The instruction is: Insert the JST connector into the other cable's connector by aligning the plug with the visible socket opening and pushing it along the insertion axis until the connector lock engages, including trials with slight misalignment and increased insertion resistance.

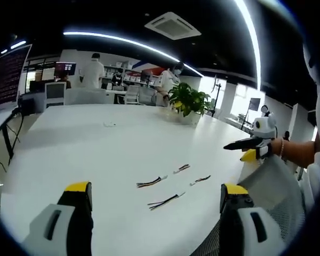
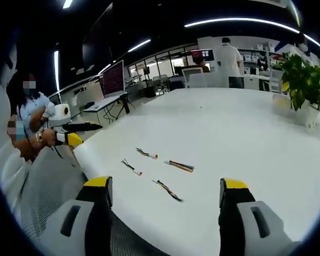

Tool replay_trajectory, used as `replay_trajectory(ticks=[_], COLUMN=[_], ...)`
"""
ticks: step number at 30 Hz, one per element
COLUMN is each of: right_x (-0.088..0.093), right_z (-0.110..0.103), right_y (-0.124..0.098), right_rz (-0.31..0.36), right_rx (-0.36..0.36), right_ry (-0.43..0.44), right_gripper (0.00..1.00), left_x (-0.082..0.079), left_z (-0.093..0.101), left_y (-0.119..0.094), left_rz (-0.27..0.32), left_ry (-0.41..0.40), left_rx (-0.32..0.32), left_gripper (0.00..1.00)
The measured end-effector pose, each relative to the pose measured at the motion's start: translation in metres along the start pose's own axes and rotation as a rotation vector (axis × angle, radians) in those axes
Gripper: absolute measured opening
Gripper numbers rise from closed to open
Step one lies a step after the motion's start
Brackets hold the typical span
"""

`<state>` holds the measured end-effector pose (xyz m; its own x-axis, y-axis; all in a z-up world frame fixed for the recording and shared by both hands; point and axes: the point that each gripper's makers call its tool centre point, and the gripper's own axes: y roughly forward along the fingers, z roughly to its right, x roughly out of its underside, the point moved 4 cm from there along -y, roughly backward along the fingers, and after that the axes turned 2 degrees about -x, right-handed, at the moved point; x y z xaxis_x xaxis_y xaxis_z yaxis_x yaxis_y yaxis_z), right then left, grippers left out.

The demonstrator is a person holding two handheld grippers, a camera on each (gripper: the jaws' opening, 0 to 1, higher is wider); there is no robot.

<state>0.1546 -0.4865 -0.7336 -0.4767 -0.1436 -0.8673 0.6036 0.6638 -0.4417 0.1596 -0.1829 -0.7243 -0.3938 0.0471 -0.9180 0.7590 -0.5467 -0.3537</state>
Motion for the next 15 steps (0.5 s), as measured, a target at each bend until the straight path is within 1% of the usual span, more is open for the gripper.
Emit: replay_trajectory(ticks=[8, 11, 15], right_x=[-0.008, -0.012, -0.016], right_z=[0.007, 0.01, 0.014], right_y=[0.007, 0.01, 0.015], right_rz=[-0.009, -0.002, -0.011], right_rx=[-0.006, -0.007, -0.011], right_ry=[-0.026, -0.032, -0.049], right_gripper=[0.79, 0.78, 0.77], left_x=[-0.007, -0.011, -0.013], left_z=[-0.011, -0.014, -0.017], left_y=[0.01, 0.014, 0.021], left_rz=[-0.007, -0.008, -0.014], left_ry=[0.024, 0.032, 0.044], left_rx=[0.002, 0.007, 0.013], left_gripper=[0.99, 0.99, 0.99])
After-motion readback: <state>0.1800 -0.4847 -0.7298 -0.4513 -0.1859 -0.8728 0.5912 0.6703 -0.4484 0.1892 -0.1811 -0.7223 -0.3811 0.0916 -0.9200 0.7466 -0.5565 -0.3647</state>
